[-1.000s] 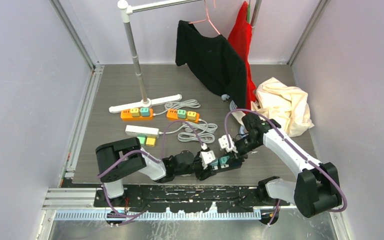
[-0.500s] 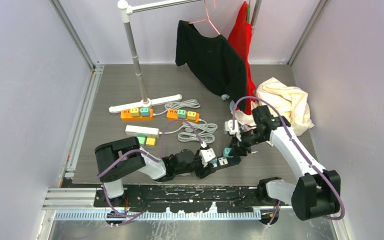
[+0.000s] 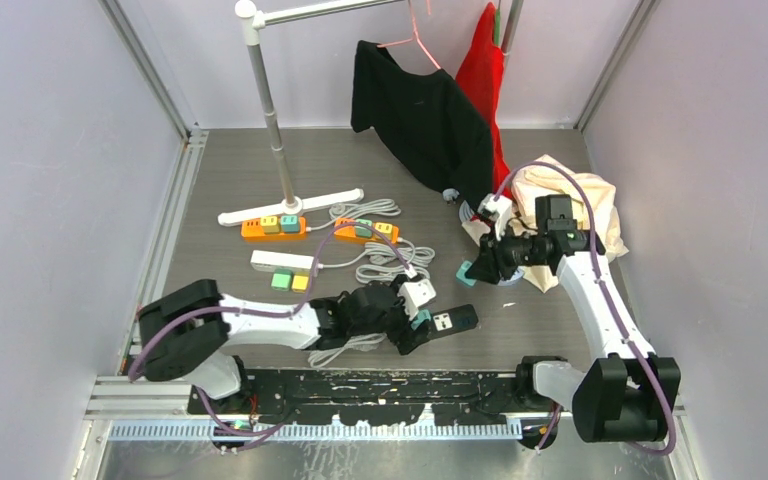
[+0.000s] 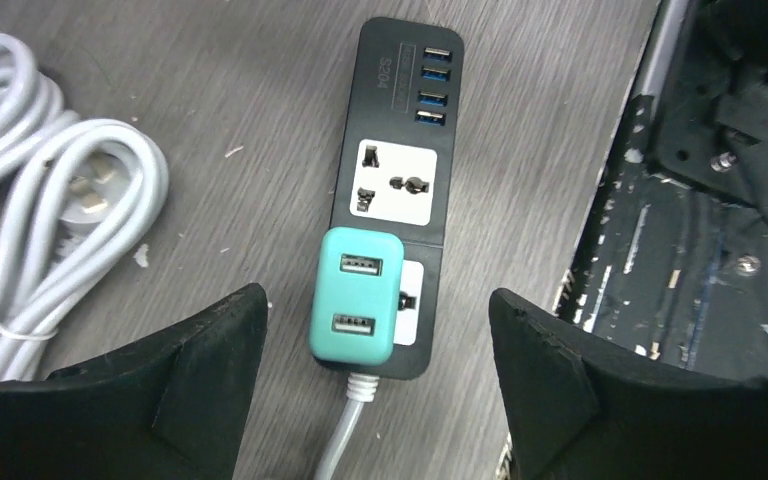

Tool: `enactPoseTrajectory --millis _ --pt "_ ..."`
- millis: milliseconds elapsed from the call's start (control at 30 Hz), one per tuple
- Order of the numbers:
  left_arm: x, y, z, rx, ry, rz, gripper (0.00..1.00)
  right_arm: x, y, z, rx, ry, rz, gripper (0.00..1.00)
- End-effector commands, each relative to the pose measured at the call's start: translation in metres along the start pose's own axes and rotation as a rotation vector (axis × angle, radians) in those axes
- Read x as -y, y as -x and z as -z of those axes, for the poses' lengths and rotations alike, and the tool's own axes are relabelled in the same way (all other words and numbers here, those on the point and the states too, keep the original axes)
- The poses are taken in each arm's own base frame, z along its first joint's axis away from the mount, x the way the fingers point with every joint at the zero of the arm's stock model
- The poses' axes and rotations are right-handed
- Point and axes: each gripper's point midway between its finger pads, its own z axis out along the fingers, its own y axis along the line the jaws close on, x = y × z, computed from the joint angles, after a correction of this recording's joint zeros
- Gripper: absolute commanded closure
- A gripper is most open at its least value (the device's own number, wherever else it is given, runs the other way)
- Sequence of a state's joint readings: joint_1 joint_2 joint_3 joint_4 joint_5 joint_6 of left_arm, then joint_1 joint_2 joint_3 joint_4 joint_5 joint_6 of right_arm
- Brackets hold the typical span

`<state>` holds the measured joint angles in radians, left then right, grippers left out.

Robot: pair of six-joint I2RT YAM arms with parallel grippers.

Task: Pull the plug off the socket
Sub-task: Place the plug at the center of the board.

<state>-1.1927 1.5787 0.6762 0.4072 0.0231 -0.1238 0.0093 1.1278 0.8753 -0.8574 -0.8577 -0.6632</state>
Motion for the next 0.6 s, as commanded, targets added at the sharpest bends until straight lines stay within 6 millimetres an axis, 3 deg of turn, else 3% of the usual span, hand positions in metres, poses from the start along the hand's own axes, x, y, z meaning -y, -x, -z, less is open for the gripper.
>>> enactPoseTrajectory --millis 0,233,567 --pt "0.005 0.035 0.026 0.023 -0.014 0.020 0.19 0.013 0.043 0.011 0.174 -0.037 -0.213 0.96" --pt "0.018 0.058 0.051 -0.001 -0.057 0.085 0.20 0.043 0.058 0.013 0.322 -0.080 -0.451 0.92" --pt "0.004 0.073 0.063 0.089 0.022 0.102 0.19 0.078 0.052 0.012 0.357 -0.226 -0.597 0.86"
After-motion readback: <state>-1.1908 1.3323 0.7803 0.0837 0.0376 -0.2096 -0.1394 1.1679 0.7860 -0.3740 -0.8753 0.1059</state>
